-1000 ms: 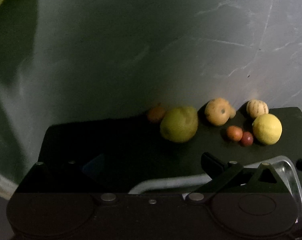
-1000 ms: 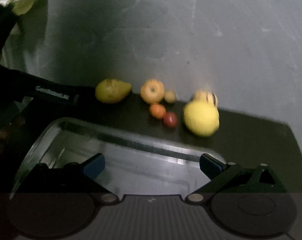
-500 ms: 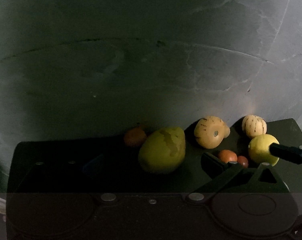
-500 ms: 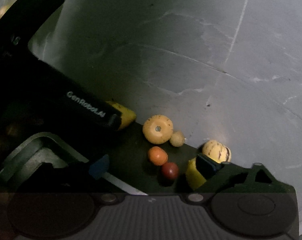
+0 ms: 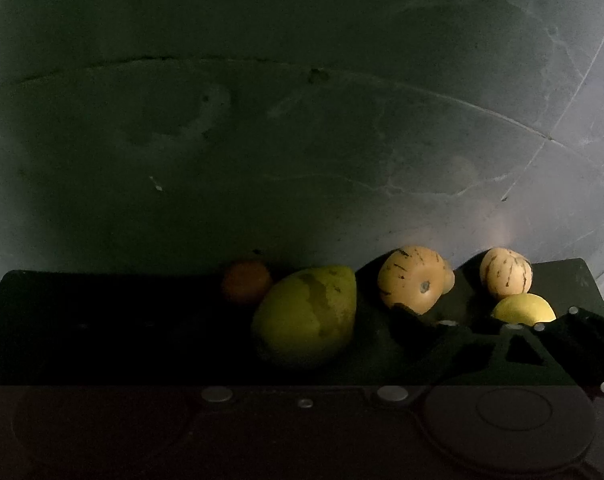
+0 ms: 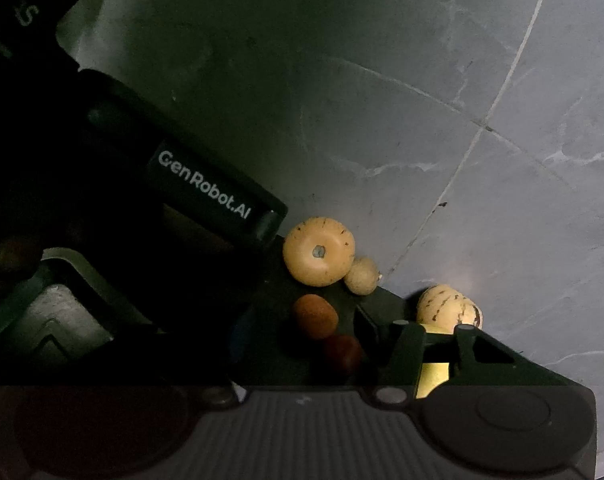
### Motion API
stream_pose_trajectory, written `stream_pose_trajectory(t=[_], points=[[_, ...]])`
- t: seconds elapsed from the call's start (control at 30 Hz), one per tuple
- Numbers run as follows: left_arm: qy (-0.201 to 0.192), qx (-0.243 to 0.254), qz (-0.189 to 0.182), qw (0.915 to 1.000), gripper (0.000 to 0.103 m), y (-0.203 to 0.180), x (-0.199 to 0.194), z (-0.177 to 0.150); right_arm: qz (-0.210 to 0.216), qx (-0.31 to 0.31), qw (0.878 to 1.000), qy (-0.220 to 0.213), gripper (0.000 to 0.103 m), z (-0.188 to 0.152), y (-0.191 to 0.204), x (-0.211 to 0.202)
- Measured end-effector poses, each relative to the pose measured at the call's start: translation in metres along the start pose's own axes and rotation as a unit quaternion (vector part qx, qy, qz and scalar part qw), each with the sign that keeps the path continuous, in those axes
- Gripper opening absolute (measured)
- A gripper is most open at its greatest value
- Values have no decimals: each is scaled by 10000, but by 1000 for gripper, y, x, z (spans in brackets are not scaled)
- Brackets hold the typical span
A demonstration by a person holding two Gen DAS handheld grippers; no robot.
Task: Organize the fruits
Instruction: 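Grasp the green pear with the left tool while the right tool grasps a small orange fruit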
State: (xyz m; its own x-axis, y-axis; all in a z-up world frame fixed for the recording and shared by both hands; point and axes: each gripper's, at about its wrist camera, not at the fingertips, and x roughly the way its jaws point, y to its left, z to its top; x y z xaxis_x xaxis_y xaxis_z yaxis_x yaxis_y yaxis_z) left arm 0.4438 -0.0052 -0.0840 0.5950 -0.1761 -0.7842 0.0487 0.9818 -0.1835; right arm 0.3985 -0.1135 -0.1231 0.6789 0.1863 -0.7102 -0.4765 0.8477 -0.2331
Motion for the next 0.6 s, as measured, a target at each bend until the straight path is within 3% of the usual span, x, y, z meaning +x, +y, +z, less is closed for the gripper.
stream_pose_trajectory(t=[0.33,0.6], points=[[63,-8,-11,10000,80,0,7,2,-9,62,9999,130,48,-2,-3,12],[109,-95,15,9999,64,4,6,2,-22,61,9999,133,32,1,-7,18]])
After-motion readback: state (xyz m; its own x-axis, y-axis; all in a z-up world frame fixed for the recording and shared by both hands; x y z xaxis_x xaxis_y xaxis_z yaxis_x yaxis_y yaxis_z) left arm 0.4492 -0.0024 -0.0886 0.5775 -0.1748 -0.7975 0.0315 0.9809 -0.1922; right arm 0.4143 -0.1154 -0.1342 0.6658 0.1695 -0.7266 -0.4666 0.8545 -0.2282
